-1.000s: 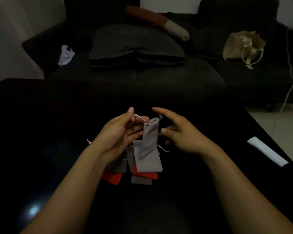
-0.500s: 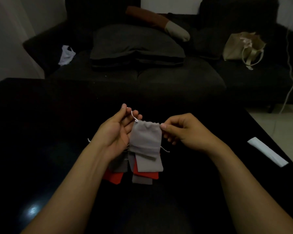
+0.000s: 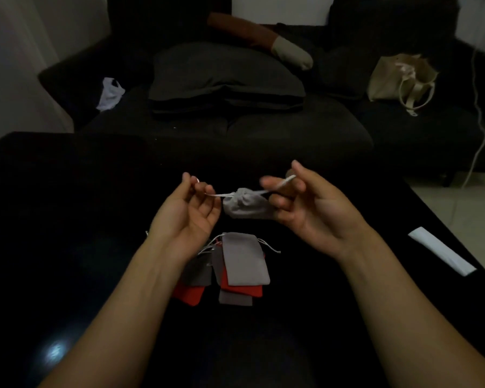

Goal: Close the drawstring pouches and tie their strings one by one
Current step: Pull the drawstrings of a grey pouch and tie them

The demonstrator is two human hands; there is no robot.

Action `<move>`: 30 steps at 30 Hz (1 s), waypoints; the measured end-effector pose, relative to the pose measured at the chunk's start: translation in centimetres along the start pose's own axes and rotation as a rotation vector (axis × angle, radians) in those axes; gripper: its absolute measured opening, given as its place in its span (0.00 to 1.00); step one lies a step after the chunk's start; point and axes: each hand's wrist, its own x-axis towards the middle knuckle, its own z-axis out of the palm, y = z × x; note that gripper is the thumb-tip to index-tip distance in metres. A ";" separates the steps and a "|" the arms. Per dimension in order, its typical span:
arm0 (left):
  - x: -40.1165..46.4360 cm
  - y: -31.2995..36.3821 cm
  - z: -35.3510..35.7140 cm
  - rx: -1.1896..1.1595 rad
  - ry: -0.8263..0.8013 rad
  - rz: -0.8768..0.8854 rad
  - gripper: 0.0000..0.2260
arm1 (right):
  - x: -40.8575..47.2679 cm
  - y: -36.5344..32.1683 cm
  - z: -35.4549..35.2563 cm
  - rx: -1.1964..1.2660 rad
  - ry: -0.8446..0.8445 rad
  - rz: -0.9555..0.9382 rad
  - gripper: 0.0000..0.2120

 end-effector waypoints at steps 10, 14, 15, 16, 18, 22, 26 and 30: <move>-0.7 -1.0 0.7 0.414 -0.099 0.189 0.12 | 1.2 1.2 -0.5 -0.300 0.209 -0.032 0.18; -1.4 -1.7 1.0 0.758 -0.216 0.326 0.12 | 0.9 1.5 -0.2 -0.328 0.082 -0.054 0.07; -1.5 -2.0 1.0 0.799 -0.236 0.349 0.14 | 0.9 1.6 0.0 -0.330 0.060 -0.084 0.06; -1.6 -2.2 1.1 0.810 -0.241 0.353 0.16 | 1.0 1.6 0.1 -0.353 0.052 -0.118 0.07; -1.7 -2.6 1.3 0.774 -0.213 0.299 0.16 | 1.1 1.7 0.2 -0.447 0.053 -0.174 0.15; -1.8 -2.8 1.3 0.758 -0.147 0.202 0.09 | 0.9 1.9 0.6 -0.506 0.076 -0.307 0.17; -1.6 -2.4 1.1 0.775 -0.168 0.169 0.12 | 1.0 1.7 0.5 -0.574 0.139 -0.437 0.06; -1.8 -2.2 1.2 0.885 -0.287 0.094 0.16 | 1.1 1.7 0.5 -0.702 0.048 -0.410 0.06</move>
